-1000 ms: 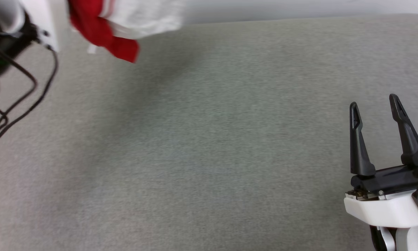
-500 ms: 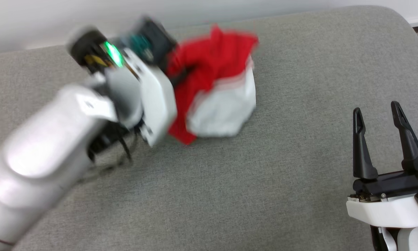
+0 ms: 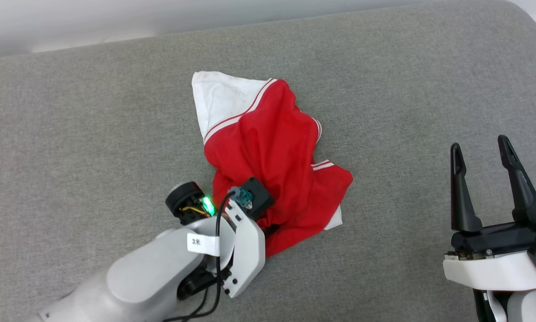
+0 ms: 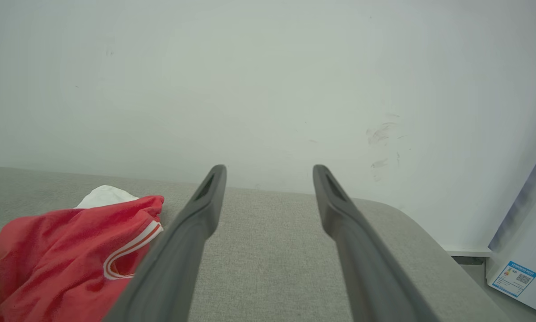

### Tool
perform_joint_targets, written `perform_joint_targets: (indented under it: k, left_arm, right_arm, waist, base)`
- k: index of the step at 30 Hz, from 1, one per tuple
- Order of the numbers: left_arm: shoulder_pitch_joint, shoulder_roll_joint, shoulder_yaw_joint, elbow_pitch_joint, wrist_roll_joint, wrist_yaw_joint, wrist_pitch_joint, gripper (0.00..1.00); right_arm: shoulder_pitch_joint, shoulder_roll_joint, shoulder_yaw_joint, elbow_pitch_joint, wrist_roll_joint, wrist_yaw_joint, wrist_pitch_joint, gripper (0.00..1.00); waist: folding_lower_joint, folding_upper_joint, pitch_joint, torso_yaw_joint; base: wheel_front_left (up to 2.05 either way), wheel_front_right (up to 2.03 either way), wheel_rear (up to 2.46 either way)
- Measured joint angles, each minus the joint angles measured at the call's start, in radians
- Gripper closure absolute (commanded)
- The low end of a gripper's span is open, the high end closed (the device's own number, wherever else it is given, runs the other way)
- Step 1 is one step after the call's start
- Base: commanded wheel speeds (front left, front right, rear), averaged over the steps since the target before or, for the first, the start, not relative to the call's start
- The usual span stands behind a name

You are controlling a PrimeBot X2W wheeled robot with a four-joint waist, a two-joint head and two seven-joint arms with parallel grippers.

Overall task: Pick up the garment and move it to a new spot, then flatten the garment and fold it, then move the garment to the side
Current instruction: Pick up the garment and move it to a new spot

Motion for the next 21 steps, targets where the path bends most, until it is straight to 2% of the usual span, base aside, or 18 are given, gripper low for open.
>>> perform_joint_targets:
  k: [4, 5, 6, 9, 15, 21]
  left_arm:
    - [0.007, -0.028, -0.003, 0.047, 0.007, -0.001, -0.055, 1.00]
    - [0.006, -0.036, 0.007, 0.053, 0.012, 0.006, -0.080, 0.55]
    - [0.006, -0.042, 0.018, 0.055, 0.017, 0.017, -0.108, 0.00]
    - [-0.010, -0.058, 0.066, 0.039, 0.044, 0.064, -0.216, 0.00]
    - [-0.003, -0.050, 0.146, -0.024, 0.114, 0.196, -0.409, 0.00]
    - [0.084, 0.002, 0.237, -0.060, 0.161, 0.368, -0.567, 0.00]
  right_arm:
    - [0.001, 0.000, -0.005, 0.007, -0.005, 0.000, 0.000, 0.00]
    - [0.002, 0.000, -0.006, 0.009, -0.006, 0.000, 0.000, 0.00]
    - [0.003, 0.000, -0.007, 0.011, -0.006, 0.000, 0.000, 0.00]
    - [0.021, 0.000, -0.007, 0.017, -0.013, 0.000, 0.000, 0.00]
    - [0.051, 0.000, -0.008, 0.026, -0.019, 0.000, 0.000, 0.00]
    - [0.075, 0.000, -0.013, 0.032, -0.011, 0.000, 0.000, 0.00]
  waist:
    - [0.0000, 0.0000, -0.009, 0.007]
    - [0.0000, 0.0000, -0.013, 0.010]
    - [0.0000, 0.0000, -0.019, 0.013]
    - [0.0000, 0.0000, -0.042, 0.023]
    - [0.0000, 0.0000, -0.100, 0.050]
    - [-0.0001, 0.0000, -0.155, 0.079]
  base:
    - [0.00, 0.00, 0.00]
    - [0.00, 0.00, 0.00]
    - [0.00, 0.00, 0.00]
    - [0.00, 0.00, 0.00]
    - [0.00, 0.00, 0.00]
    - [0.00, 0.00, 0.00]
